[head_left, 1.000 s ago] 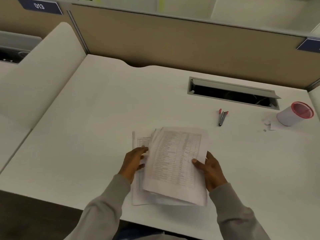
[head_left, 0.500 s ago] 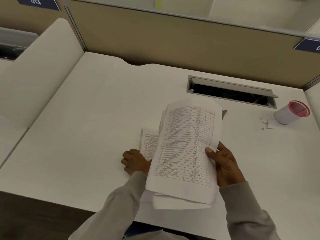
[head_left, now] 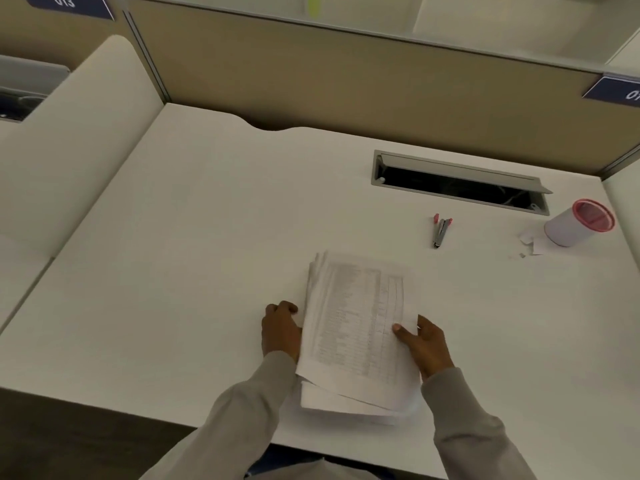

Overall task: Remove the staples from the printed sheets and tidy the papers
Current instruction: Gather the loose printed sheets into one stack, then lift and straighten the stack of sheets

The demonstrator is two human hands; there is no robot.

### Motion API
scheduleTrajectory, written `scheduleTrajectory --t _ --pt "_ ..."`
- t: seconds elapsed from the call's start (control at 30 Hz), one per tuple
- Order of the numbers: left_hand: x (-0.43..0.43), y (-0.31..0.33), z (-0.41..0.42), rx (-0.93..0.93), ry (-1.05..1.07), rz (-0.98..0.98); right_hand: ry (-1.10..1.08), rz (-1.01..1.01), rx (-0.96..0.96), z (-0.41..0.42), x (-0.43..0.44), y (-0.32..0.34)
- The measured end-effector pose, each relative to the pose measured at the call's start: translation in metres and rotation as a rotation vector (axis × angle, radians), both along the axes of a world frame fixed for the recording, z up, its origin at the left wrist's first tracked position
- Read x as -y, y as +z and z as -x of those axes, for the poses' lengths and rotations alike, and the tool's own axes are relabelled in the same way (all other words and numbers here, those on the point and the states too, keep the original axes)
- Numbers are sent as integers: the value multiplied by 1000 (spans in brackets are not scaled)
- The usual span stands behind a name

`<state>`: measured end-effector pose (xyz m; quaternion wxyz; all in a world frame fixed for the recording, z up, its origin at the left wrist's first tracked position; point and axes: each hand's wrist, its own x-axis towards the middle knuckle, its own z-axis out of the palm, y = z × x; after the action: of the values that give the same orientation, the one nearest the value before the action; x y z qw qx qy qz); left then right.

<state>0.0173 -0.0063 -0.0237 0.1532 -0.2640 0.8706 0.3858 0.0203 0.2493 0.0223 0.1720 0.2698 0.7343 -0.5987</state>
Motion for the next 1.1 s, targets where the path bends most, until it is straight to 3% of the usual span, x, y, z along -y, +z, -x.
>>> scheduleTrajectory --t 0.13,0.27,0.63,0.83,0.97,1.1 --pt "-14 1 -8 -65 -31 61 93 -463 139 -10 0 -18" --pt "-23 1 -7 -102 -33 145 115 -602 236 -14 10 -21" --pt "-34 16 6 60 154 -366 22 -576 270 -13 26 -23" --pt "-27 12 15 187 -36 -531 -7 -465 128 -13 19 -24" --pt "-26 17 15 161 -132 -622 -97 -222 93 -8 15 -19" --pt "-22 49 30 12 -137 -672 -38 -179 -88 8 6 -2"
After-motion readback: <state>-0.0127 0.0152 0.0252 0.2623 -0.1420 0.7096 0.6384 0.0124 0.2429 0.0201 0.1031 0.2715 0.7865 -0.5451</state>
